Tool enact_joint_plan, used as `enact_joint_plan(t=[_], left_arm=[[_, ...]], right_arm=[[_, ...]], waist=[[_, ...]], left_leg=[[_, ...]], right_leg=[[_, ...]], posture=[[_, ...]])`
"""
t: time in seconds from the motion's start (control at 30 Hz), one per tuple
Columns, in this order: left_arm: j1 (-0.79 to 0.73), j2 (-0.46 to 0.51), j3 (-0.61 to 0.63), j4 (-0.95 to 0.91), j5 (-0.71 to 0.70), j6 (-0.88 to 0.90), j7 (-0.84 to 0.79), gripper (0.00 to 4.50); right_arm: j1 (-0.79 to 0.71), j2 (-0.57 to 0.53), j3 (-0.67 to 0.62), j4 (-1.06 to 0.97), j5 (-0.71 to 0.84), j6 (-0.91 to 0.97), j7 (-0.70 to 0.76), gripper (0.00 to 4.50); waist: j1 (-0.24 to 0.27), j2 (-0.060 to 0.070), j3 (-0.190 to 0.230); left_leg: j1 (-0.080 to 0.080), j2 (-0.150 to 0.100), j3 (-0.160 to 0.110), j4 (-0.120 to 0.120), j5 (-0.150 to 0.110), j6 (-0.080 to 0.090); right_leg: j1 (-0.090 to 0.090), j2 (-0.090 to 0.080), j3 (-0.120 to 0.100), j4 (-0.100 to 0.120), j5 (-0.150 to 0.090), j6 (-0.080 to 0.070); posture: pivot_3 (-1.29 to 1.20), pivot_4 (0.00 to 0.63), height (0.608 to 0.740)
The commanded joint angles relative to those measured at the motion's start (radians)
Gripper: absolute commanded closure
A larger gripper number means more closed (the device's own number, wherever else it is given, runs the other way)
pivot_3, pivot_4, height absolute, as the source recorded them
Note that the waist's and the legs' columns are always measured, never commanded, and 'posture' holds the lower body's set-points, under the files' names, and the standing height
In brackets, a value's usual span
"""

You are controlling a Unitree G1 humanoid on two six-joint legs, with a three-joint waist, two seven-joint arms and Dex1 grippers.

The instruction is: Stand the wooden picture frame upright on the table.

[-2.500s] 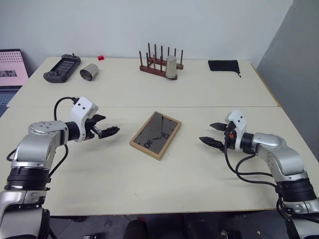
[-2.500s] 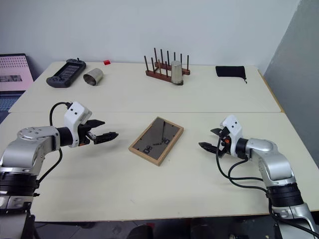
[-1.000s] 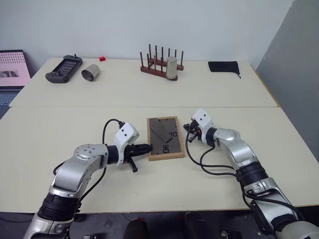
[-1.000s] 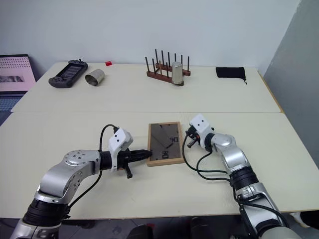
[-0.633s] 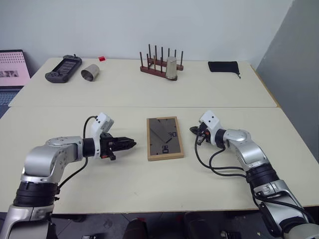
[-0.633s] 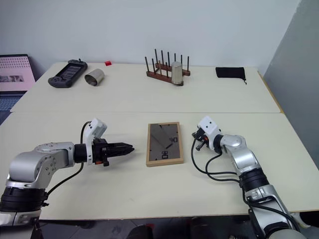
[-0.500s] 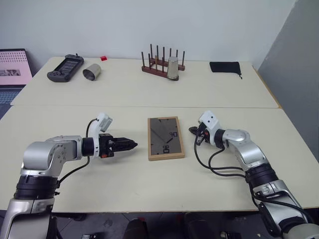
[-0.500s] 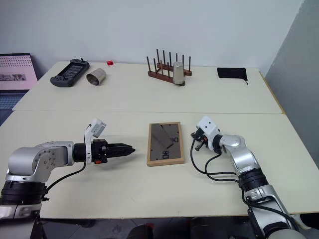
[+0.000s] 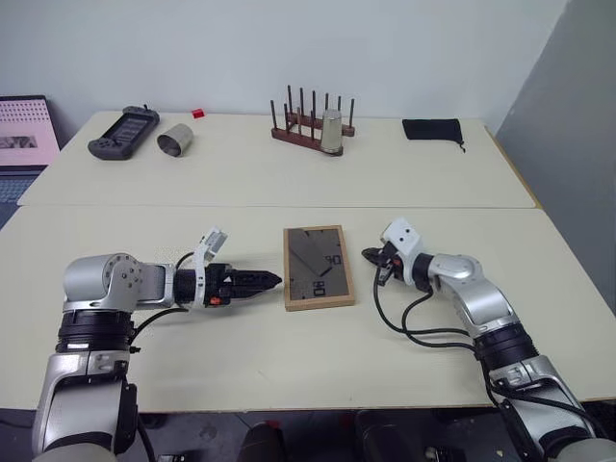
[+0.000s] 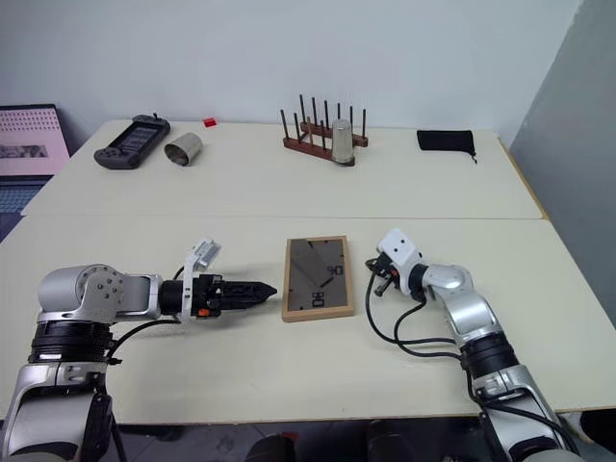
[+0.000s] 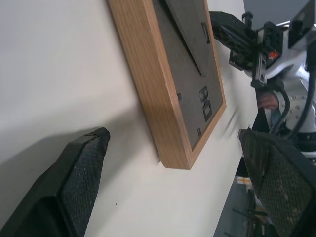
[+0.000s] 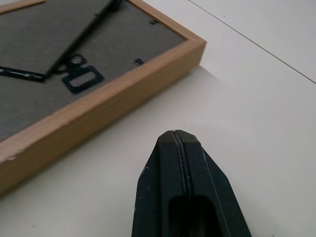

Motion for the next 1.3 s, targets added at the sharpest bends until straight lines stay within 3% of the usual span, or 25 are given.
enact_joint_plan(t=[0.03, 0.33, 0.57, 1.07, 1.17, 1.3], left_arm=[[-0.015, -0.038, -0.030, 0.020, 0.010, -0.009, 0.021, 0.03], [-0.018, -0.110, -0.025, 0.009, -0.002, -0.031, 0.043, 0.03], [0.010, -0.108, 0.001, -0.059, -0.052, -0.004, 0.012, 0.03], [0.060, -0.087, -0.036, -0.105, -0.035, -0.095, 0.008, 2.77], [0.050, -0.086, -0.037, -0.091, -0.015, -0.133, 0.019, 3.14], [0.030, -0.056, -0.034, -0.109, -0.020, -0.165, -0.002, 3.20]], right_arm=[[-0.002, 0.040, 0.021, -0.063, -0.007, 0.019, -0.021, 4.50], [-0.013, 0.120, 0.062, -0.083, -0.014, 0.054, -0.046, 4.50], [-0.029, 0.147, 0.050, -0.073, -0.006, 0.072, -0.059, 4.50], [-0.026, 0.152, 0.043, -0.082, 0.002, 0.081, -0.055, 4.50], [-0.027, 0.145, 0.032, -0.081, 0.008, 0.090, -0.050, 4.50], [-0.032, 0.100, -0.016, -0.099, 0.045, 0.125, -0.020, 4.33]], waist=[[0.002, 0.000, 0.000], [0.010, 0.000, 0.000], [0.009, 0.000, 0.000], [0.006, 0.000, 0.000], [0.006, 0.000, 0.000], [0.006, 0.000, 0.000]], left_leg=[[0.000, 0.000, 0.000, 0.000, 0.000, 0.000], [0.000, -0.001, 0.000, 0.001, 0.000, 0.000], [0.000, -0.002, -0.001, 0.001, 0.000, 0.000], [0.000, -0.002, -0.001, 0.000, 0.000, 0.000], [0.000, -0.002, -0.001, 0.000, 0.000, 0.000], [0.000, -0.002, -0.001, 0.000, 0.000, 0.000]], right_leg=[[0.000, 0.000, 0.000, 0.000, 0.000, 0.000], [0.002, -0.001, -0.001, 0.000, 0.000, 0.000], [0.002, -0.002, -0.001, 0.000, 0.000, 0.000], [0.001, -0.002, -0.001, -0.001, 0.000, 0.000], [0.001, -0.002, -0.001, -0.001, 0.000, 0.000], [0.001, -0.002, -0.001, -0.001, 0.000, 0.000]], posture=[[0.00, 0.150, 0.740], [0.00, 0.150, 0.740], [0.00, 0.150, 0.740], [0.00, 0.150, 0.740], [0.00, 0.150, 0.740], [0.00, 0.150, 0.740]])
